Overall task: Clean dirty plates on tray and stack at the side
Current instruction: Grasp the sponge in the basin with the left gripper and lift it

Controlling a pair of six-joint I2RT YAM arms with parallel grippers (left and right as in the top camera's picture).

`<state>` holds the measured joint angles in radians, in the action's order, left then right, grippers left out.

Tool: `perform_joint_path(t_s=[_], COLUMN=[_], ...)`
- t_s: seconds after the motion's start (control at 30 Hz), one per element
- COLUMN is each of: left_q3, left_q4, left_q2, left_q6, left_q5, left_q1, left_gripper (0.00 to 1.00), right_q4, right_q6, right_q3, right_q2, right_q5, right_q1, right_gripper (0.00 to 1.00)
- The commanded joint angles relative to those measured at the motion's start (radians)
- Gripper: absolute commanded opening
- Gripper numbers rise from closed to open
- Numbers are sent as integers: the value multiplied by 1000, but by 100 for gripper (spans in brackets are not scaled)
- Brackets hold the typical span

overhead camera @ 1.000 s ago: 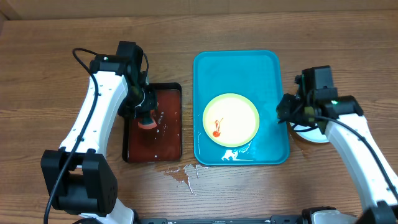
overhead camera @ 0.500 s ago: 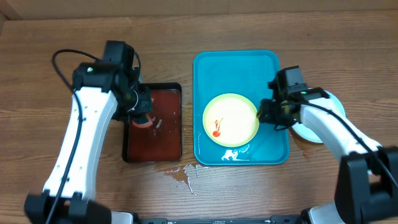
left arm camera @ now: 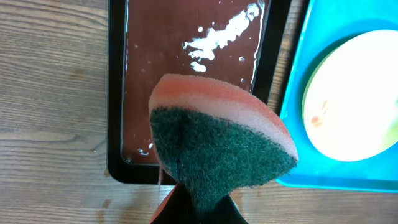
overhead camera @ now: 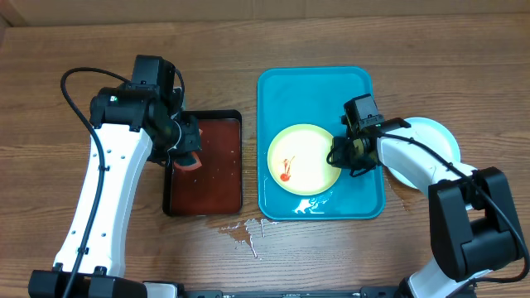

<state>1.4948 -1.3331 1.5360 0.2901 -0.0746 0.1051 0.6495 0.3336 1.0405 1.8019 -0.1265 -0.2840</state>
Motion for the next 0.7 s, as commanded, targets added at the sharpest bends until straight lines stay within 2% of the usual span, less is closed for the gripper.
perform_joint_path(t_s=[0.0, 0.13, 0.23, 0.33, 0.43, 0.53, 0.67], left_q3=[19, 3, -36, -79, -66, 0, 104], left_q4=[24, 68, 102, 149, 153, 153, 205], left_q2=[-8, -4, 2, 17, 36, 37, 37], left_q6=[51, 72, 119, 127, 126, 134, 192], left_q5=[7, 24, 119, 137, 95, -10, -66], left_q1=[8, 16, 35, 54, 69, 74, 113], left_gripper=[4, 4, 4, 4, 4, 4, 4], right_q4=[10, 11, 15, 16, 18, 18, 18], right_q6=[87, 86, 86, 84, 82, 82, 82], right_q3=[-6, -6, -6, -6, -6, -6, -6], right_q2=[7, 7, 7, 7, 7, 7, 7], right_q5=[32, 32, 31, 32, 31, 32, 31], right_q1=[-3, -3, -3, -3, -3, -3, -3], right_gripper=[4, 4, 4, 4, 4, 4, 4])
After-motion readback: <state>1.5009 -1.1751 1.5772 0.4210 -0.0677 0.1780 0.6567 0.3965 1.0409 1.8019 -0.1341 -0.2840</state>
